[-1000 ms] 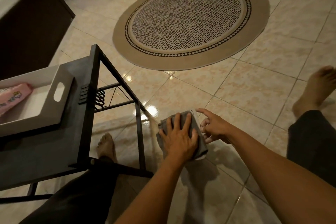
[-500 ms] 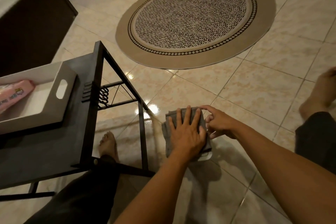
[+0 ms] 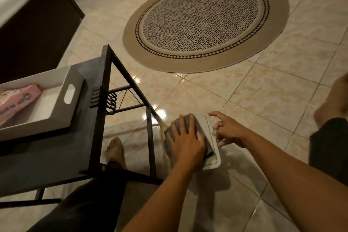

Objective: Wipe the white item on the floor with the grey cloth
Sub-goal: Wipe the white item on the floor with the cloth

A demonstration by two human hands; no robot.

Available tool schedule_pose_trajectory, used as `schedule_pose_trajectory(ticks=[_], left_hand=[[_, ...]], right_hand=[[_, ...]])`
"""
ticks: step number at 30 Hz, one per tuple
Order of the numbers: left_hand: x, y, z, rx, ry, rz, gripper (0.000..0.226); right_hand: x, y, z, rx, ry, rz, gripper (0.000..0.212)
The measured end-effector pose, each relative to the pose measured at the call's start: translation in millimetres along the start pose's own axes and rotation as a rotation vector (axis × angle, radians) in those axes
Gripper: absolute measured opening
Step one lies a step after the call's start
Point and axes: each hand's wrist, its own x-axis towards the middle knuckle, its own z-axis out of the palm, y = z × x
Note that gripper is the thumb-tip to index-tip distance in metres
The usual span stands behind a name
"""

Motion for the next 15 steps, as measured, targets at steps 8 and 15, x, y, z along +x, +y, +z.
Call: schedule_pose_trajectory(ticks=[8,15], left_hand=[[12.9,10.0,-0.7,0.025,-0.005,0.025,0.065],[-12.4,20.6,16.7,0.075,-0.024,0.130,0.065]], right_hand=[[-2.5,0.5,0.8,-0.002,0.007,0.004,0.075],[-3.1,-1.1,-1.2,-0.015,0.020,0.004,0.073]])
